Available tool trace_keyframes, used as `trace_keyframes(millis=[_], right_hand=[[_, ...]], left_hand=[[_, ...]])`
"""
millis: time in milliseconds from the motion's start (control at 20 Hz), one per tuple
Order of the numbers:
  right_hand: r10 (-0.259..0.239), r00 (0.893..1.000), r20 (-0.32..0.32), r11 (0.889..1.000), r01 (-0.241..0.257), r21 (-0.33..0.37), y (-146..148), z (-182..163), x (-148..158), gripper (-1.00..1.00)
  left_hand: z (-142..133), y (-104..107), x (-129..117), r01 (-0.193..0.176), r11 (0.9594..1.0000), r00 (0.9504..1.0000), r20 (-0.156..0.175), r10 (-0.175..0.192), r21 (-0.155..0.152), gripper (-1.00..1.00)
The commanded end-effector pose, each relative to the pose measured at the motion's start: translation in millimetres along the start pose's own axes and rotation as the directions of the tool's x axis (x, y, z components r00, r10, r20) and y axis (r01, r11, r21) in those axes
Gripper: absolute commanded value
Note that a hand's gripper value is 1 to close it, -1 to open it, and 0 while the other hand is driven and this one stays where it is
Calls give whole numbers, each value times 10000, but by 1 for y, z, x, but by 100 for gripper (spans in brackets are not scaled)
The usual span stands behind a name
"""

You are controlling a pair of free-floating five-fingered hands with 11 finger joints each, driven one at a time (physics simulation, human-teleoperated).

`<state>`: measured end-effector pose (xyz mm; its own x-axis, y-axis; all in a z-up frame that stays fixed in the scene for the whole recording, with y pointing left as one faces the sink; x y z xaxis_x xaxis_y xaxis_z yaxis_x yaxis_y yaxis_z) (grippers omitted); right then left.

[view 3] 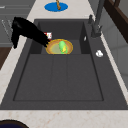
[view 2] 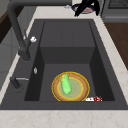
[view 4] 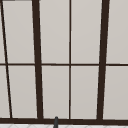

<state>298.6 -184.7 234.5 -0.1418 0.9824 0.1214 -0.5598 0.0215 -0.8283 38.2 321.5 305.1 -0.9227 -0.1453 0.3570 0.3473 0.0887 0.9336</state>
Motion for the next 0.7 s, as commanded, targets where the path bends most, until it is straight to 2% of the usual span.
trace_keyframes(millis=[0,150,350,650], right_hand=[[1034,9936,-457,9935,-1053,-424,0,13,-15,-100],[1151,9921,-509,9913,-1180,-589,3,21,-32,-100],[641,9979,-130,9929,-650,-993,8,33,-64,-100],[654,9978,46,9887,-642,-1352,17,46,-109,-100]], left_hand=[[0,0,0,0,10000,10000,0,0,0,0],[0,0,0,0,10000,10000,0,0,0,0],[0,0,0,0,10000,10000,0,0,0,0],[0,0,0,0,10000,10000,0,0,0,0]])
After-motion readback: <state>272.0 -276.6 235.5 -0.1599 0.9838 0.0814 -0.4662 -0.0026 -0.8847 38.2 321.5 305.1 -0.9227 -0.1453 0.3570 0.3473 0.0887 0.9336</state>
